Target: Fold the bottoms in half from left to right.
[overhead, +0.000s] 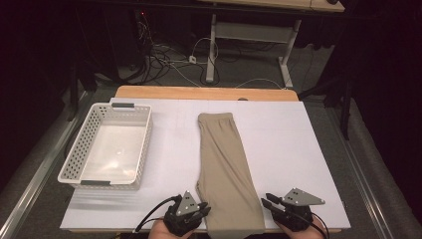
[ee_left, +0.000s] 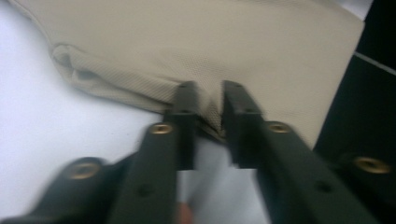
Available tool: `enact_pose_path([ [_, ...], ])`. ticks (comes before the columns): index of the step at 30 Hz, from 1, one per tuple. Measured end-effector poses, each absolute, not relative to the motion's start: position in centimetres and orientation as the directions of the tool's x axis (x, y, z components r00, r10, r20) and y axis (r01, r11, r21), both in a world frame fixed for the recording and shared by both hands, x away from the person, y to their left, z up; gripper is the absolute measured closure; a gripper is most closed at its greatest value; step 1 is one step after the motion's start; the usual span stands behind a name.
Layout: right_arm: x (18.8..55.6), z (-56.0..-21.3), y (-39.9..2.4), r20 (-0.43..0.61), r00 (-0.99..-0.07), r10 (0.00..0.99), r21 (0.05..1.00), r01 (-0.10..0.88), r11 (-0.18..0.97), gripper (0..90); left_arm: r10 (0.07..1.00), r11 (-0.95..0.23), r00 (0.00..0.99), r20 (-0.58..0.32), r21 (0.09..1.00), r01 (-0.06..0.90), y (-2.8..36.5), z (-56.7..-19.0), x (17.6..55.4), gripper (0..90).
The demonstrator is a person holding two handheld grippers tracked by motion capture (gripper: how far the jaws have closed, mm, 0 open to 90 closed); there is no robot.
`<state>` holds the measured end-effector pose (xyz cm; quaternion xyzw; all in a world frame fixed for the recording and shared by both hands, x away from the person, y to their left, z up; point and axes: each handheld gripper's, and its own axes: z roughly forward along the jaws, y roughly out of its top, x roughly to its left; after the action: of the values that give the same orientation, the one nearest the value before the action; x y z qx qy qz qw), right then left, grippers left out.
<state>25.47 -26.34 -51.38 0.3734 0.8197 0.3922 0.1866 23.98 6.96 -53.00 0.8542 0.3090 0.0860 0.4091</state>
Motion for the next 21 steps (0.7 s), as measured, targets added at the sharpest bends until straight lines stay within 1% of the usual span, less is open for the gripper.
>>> enact_pose_path([
  [2,25.5,-51.4,-26.3,-0.013,-0.651,0.759,0.784,0.465,0.412,71.3,0.600,-0.483,0.795,-0.091,0.751,0.450,6.8,-52.9,23.8,84.0],
  [4,25.5,-51.3,-26.3,-0.012,-0.653,0.758,0.787,0.462,0.410,70.6,0.595,-0.474,0.797,-0.105,0.754,0.454,7.1,-52.9,24.0,84.2],
  [11,25.8,-50.8,-25.8,0.002,-0.665,0.747,0.802,0.447,0.396,67.8,0.629,-0.433,0.770,-0.106,0.775,0.461,8.8,-52.2,23.2,84.3],
  [18,27.3,-50.9,-23.5,0.010,-0.700,0.714,0.799,0.435,0.416,64.9,0.668,-0.388,0.734,-0.123,0.784,0.485,11.6,-51.9,22.3,84.2],
  [21,27.8,-51.0,-22.6,0.010,-0.717,0.697,0.795,0.428,0.429,64.0,0.674,-0.390,0.728,-0.126,0.776,0.496,12.2,-52.0,22.1,83.9],
])
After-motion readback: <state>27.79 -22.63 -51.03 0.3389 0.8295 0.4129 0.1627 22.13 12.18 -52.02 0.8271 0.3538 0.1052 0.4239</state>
